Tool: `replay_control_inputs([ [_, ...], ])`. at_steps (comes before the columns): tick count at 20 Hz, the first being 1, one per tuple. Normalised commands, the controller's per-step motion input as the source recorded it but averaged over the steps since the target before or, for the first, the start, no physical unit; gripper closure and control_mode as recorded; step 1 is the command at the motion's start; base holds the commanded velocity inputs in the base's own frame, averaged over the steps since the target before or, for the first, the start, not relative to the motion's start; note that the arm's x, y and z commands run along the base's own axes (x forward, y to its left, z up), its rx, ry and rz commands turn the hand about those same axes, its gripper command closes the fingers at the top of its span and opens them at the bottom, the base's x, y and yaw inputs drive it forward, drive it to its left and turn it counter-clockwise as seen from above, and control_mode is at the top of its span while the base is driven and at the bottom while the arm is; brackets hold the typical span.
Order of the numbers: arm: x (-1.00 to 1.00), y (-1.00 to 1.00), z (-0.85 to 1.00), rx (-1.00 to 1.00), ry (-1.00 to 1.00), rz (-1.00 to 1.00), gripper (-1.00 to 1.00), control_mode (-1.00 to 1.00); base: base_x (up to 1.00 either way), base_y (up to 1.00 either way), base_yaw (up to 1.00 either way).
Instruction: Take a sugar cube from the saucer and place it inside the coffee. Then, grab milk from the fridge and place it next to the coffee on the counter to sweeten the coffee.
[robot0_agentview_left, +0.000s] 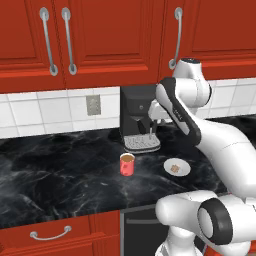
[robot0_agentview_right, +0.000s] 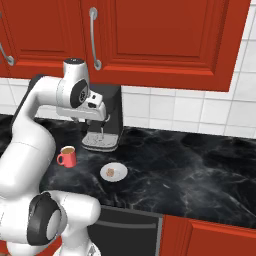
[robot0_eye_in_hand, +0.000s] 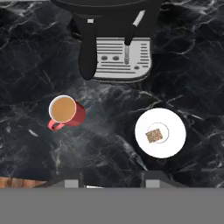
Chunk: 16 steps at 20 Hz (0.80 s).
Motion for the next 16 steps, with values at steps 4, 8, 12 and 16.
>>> replay_control_inputs([
  [4, -0.34, -0.10, 0.00, 0.00, 0.00, -0.02, -1.00, -1.00, 0.00, 0.00, 0.00],
  [8, -0.57, -0.31, -0.21, 0.00, 0.05, -0.10, -1.00, -1.00, 0.00, 0.00, 0.00],
  [12, -0.40, -0.32, -0.37, 0.01, 0.18, -0.10, -1.00, -1.00, 0.00, 0.00, 0.00],
  [16, -0.05, -0.03, -0.73, 0.00, 0.14, -0.12, -1.00, -1.00, 0.00, 0.00, 0.00],
])
